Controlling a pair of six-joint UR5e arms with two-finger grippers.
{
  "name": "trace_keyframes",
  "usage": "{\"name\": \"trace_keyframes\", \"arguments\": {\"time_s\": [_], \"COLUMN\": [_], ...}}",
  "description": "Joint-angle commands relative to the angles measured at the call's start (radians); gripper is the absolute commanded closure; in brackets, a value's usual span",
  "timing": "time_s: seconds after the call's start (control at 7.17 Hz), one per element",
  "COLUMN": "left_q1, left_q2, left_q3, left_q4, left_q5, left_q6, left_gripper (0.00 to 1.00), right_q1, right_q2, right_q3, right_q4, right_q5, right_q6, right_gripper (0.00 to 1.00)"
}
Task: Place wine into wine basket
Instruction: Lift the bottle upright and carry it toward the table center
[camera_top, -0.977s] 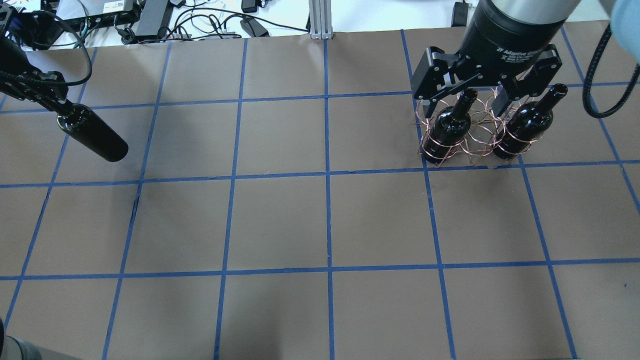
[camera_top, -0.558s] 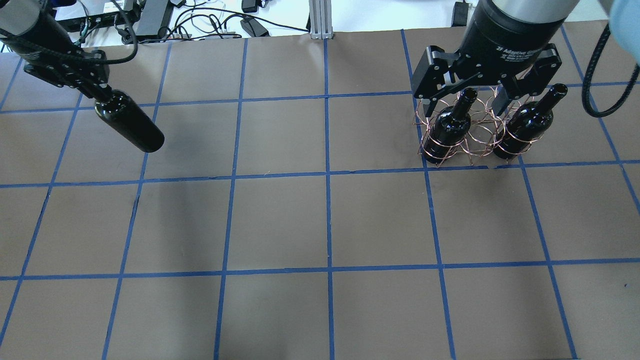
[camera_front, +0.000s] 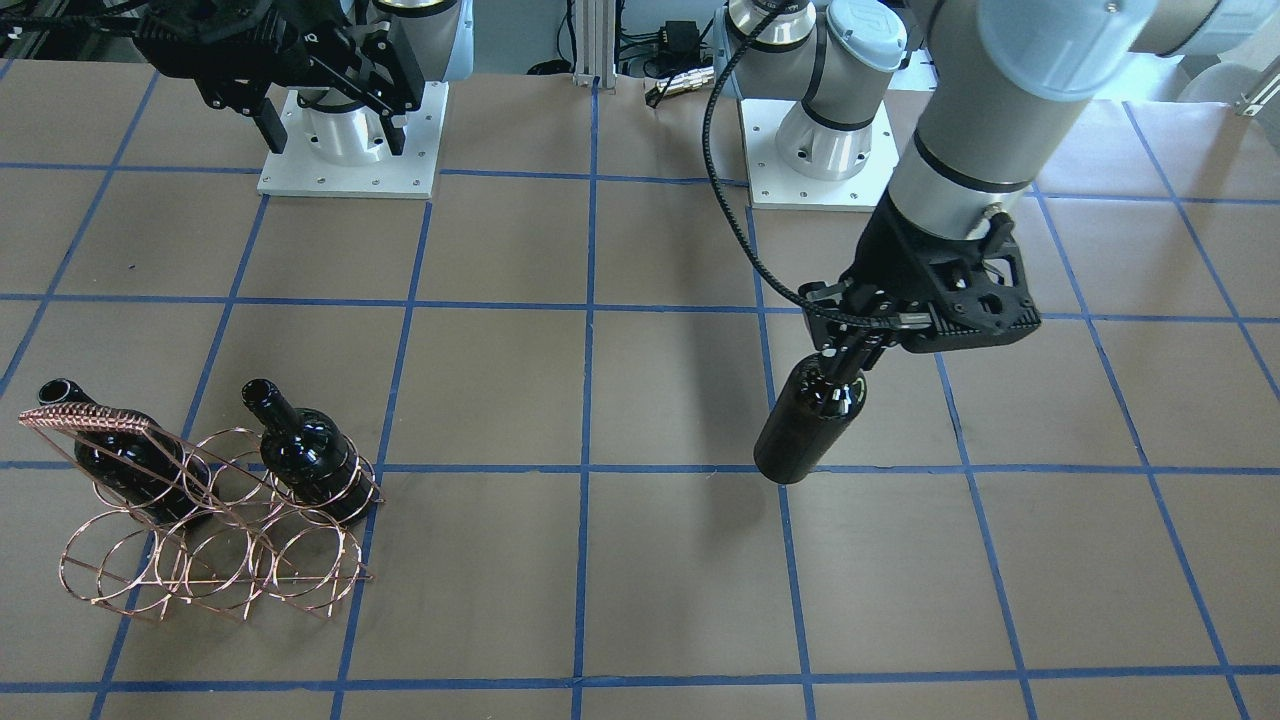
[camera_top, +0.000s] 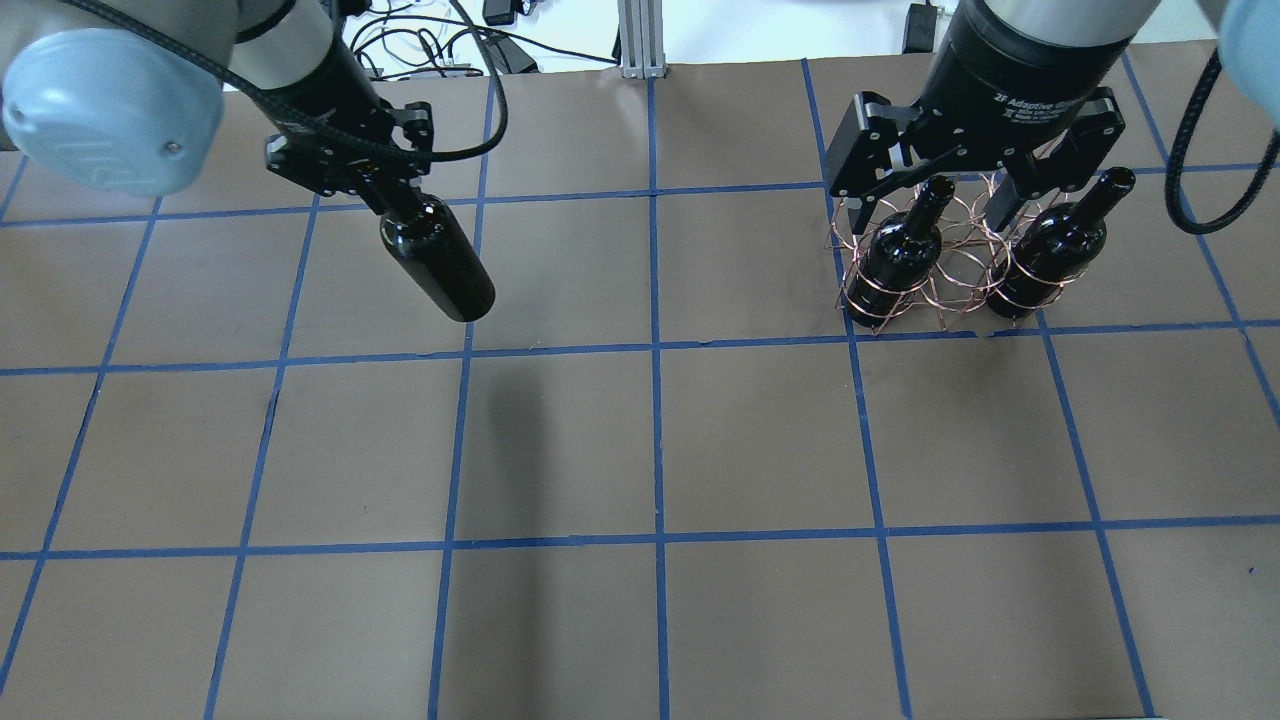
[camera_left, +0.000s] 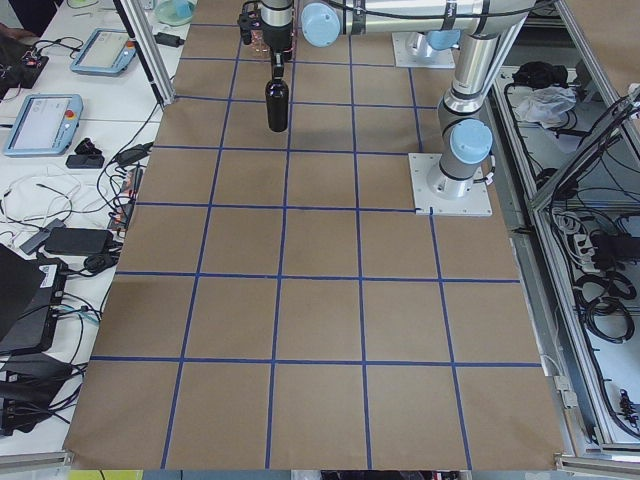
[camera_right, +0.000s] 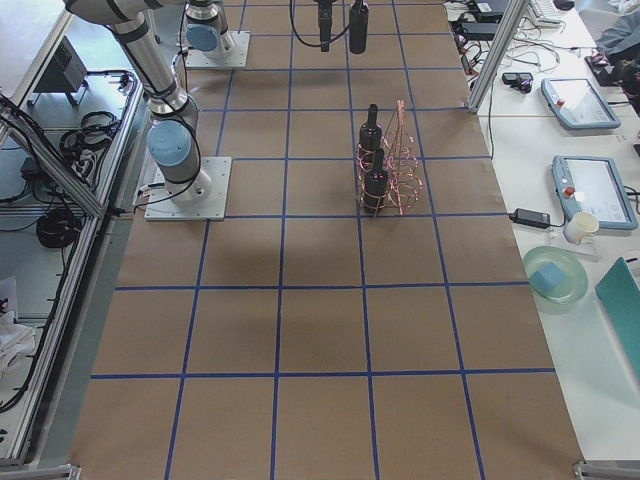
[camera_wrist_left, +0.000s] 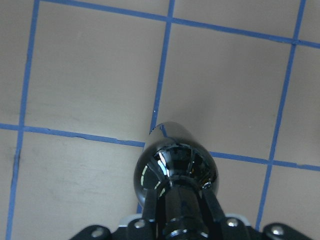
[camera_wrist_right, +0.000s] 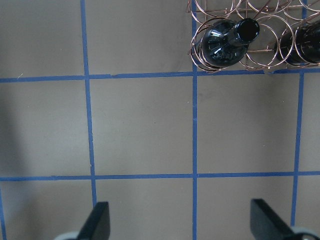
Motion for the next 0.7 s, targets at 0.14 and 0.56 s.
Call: {"name": "trace_keyframes", "arguments": {"time_s": [0.14,0.56], "left_q1": [-0.112,-0.197], "left_q2": [0.027,0.058], "left_q3": [-0.112,-0.195], "left_q4": [0.041,0.092], "left_q5": [-0.02,-0.008], "left_q6": [-0.08,-0.124], "left_gripper": [1.0,1.0], "right_q1": [0.0,-0.002], "right_q2": [0.0,-0.001], "right_q3": [0.0,0.0], "right_q4": [0.001,0.001], "right_q5": [0.0,0.0], "right_q6": [0.0,0.0], "right_gripper": [0.0,0.0]}}
